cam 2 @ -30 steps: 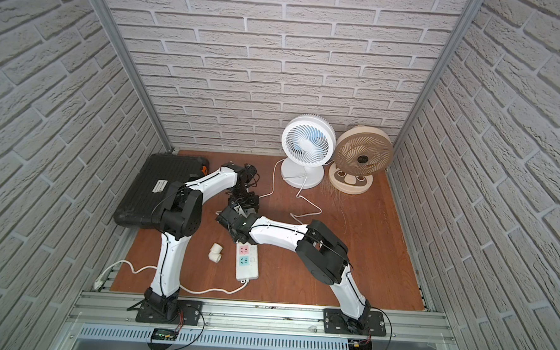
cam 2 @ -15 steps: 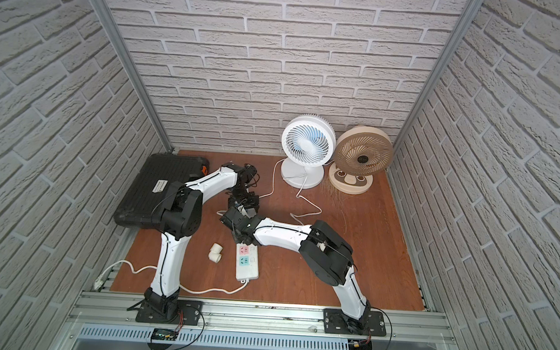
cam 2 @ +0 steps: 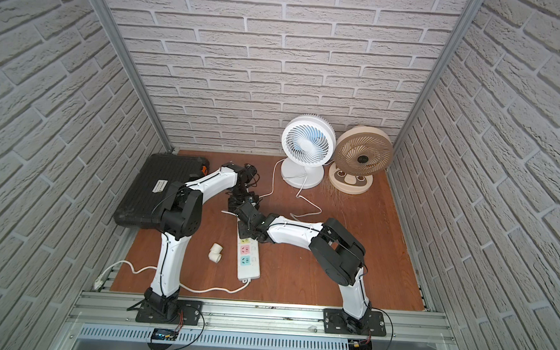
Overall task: Unplug the desk fan from the power strip
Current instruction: Remove the plug from the socket.
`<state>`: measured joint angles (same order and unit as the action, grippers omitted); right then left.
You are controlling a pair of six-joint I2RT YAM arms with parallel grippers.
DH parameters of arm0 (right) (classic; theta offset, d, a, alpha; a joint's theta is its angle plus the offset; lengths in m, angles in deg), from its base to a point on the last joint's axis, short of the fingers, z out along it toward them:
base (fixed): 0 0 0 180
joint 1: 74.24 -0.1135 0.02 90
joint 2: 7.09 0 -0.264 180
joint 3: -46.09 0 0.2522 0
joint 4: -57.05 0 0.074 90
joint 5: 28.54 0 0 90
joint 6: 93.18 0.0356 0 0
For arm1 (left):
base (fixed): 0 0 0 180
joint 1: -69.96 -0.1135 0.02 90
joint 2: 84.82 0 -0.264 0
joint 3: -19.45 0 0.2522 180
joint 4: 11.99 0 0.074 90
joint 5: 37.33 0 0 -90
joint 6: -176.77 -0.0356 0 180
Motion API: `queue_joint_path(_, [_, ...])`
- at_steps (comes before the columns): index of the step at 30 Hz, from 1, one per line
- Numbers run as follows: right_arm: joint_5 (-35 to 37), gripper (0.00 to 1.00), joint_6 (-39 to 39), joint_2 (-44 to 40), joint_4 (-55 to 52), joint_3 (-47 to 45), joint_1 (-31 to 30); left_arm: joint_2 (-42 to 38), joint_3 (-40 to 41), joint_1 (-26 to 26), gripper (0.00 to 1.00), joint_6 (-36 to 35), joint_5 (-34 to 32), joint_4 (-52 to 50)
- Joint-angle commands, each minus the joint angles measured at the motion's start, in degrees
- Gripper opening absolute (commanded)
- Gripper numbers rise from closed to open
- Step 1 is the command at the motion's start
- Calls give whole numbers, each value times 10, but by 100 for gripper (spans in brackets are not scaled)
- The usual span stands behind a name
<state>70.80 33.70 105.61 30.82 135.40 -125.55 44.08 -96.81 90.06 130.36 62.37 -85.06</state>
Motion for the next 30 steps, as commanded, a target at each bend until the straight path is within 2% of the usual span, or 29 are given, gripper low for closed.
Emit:
queue_joint_path(1, [30,3,4,-29,-7,-4,11,53,38,-1,0,-4,23,-22])
queue_joint_path(16, [157,3,-74,46,-128,119,-50,54,41,0,0,-4,22,-19])
queue_joint_path(30, [150,3,-80,41,-124,121,-55,52,48,-2,0,-4,20,-11])
